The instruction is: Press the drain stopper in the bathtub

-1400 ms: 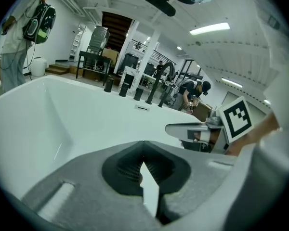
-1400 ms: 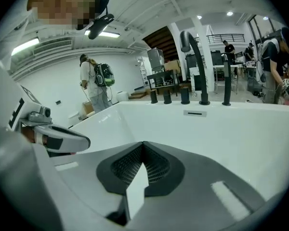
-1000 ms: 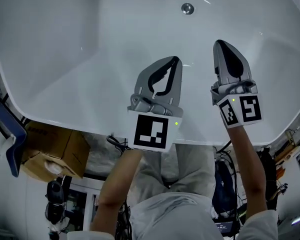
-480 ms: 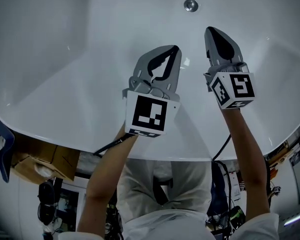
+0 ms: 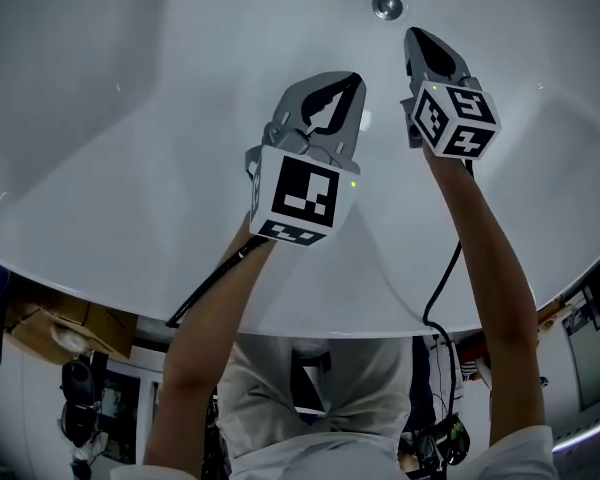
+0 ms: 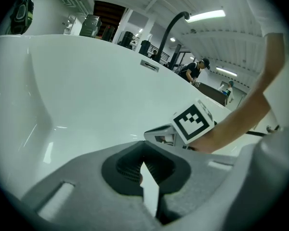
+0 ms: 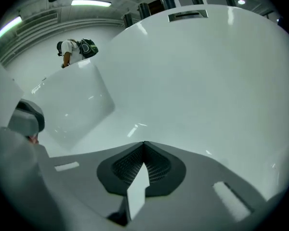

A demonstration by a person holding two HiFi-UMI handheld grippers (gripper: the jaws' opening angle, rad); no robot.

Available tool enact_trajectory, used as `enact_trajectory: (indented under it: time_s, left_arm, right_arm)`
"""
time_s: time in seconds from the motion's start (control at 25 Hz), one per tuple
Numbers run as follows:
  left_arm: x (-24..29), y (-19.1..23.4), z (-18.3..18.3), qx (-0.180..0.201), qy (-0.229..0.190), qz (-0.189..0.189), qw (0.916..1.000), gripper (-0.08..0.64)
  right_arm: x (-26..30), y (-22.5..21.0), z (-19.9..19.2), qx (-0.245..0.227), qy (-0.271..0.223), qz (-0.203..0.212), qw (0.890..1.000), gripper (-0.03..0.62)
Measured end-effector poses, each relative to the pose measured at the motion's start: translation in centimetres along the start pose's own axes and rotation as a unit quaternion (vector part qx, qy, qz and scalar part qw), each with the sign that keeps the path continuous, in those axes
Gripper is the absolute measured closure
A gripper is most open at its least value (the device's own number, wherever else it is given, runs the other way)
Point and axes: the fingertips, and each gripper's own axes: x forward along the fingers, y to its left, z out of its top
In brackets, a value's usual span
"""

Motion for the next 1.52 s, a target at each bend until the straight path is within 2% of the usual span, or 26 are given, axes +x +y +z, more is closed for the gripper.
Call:
enact_trajectory:
  time_s: [0.32, 0.6, 0.76, 1.08, 1.36, 1.52]
  left_arm:
    - [2.3, 2.3, -1.4, -0.024, -0.006, 0.036, 0.9990, 0.561]
    - [4.2, 1.8, -2.5, -0.023, 0.005, 0.015, 0.9996, 0.562]
    - [4.9, 2.2, -2.9, -0.023, 0.008, 0.011, 0.9996, 0.561]
    - [5.4, 2.1, -2.9, -0.020, 0.015, 0.001, 0.9997, 0.561]
    - [5.4, 2.6, -3.1, -0.025, 0.011, -0.002, 0.9996, 0.561]
    - [5.4, 2.1, -2.7, -0.020, 0.013, 0.000, 0.9997, 0.561]
  right_arm:
    - [5.9, -1.9, -4.0, -0.040, 0.054, 0.014, 0.998, 0.592]
    - [9.6, -4.1, -7.3, -0.083, 0.106, 0.002, 0.991, 0.591]
    - [11.3, -6.2, -8.1, -0.077, 0.132, -0.013, 0.988, 0.600]
    - [13.7, -7.2, -8.7, -0.085, 0.161, -0.019, 0.983, 0.600]
    - [15.0, -7.2, -9.8, -0.104, 0.202, -0.040, 0.973, 0.589]
    - [15.0, -7.2, -9.9, -0.105, 0.231, -0.029, 0.967, 0.589]
